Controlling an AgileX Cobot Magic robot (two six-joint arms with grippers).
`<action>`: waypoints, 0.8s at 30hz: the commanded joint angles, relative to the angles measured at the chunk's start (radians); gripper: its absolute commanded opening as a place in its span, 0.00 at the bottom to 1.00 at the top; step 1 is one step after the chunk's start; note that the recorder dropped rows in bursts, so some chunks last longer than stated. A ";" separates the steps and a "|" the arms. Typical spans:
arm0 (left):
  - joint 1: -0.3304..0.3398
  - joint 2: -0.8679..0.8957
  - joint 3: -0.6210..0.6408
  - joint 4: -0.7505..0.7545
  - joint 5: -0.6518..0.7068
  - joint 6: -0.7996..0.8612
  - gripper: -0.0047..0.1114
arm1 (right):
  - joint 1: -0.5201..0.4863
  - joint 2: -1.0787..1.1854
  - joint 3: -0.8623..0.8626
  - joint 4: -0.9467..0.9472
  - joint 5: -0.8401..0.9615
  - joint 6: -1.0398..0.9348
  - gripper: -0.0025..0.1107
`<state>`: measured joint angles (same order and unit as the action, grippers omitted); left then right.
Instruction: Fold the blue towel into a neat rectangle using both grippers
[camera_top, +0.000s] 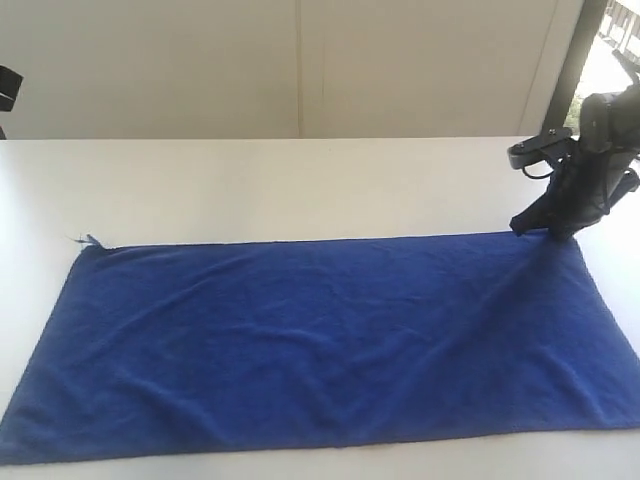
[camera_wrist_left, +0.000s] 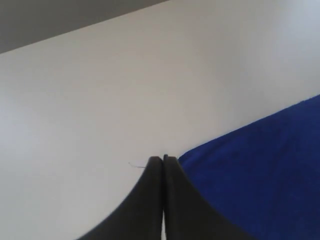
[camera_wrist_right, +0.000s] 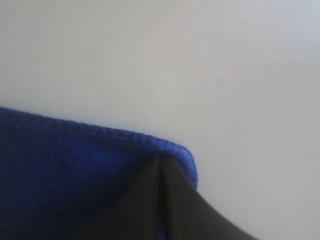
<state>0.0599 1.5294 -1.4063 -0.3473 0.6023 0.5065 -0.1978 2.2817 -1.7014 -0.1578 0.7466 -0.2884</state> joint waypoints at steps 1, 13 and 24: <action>-0.003 -0.012 -0.003 -0.015 0.049 -0.004 0.04 | -0.042 0.014 0.001 -0.023 0.013 0.006 0.02; -0.003 -0.012 0.000 -0.015 0.057 0.024 0.04 | -0.058 -0.094 0.001 -0.045 -0.046 0.008 0.02; -0.003 -0.012 0.071 -0.089 0.054 0.084 0.04 | -0.030 -0.350 0.239 0.112 0.265 -0.007 0.02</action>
<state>0.0599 1.5294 -1.3763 -0.3795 0.6444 0.5523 -0.2285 1.9903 -1.5824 -0.0813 0.9771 -0.2821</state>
